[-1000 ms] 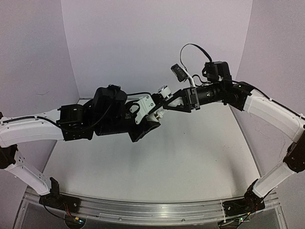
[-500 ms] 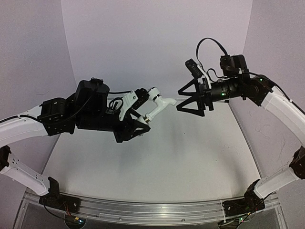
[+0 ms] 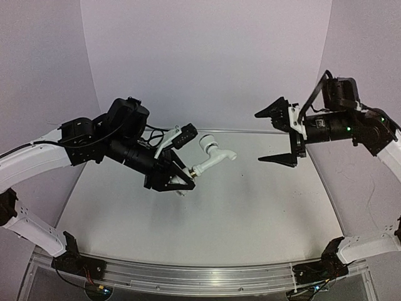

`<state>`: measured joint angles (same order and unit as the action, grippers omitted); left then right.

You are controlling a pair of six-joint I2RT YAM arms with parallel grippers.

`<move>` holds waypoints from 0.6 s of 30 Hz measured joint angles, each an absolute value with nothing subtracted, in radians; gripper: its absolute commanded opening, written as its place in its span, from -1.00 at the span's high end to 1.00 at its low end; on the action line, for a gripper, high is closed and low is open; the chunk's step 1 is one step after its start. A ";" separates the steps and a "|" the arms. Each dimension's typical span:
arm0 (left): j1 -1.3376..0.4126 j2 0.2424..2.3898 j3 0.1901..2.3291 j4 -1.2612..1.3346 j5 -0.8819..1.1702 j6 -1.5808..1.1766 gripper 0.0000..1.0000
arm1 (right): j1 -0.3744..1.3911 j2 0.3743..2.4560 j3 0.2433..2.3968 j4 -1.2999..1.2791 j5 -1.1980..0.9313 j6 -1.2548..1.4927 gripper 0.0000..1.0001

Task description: Install the water faucets

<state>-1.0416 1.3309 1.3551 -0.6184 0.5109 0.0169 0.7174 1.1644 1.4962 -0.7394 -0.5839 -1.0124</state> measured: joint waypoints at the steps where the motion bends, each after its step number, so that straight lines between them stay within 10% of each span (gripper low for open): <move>1: -1.042 1.343 1.372 -0.630 0.545 0.017 1.00 | 0.738 1.138 1.469 -0.713 -0.578 -1.044 -0.96; 18: -1.042 1.444 1.473 -0.664 0.860 -0.028 1.00 | 0.969 1.121 1.307 -0.438 -0.500 -1.315 -0.60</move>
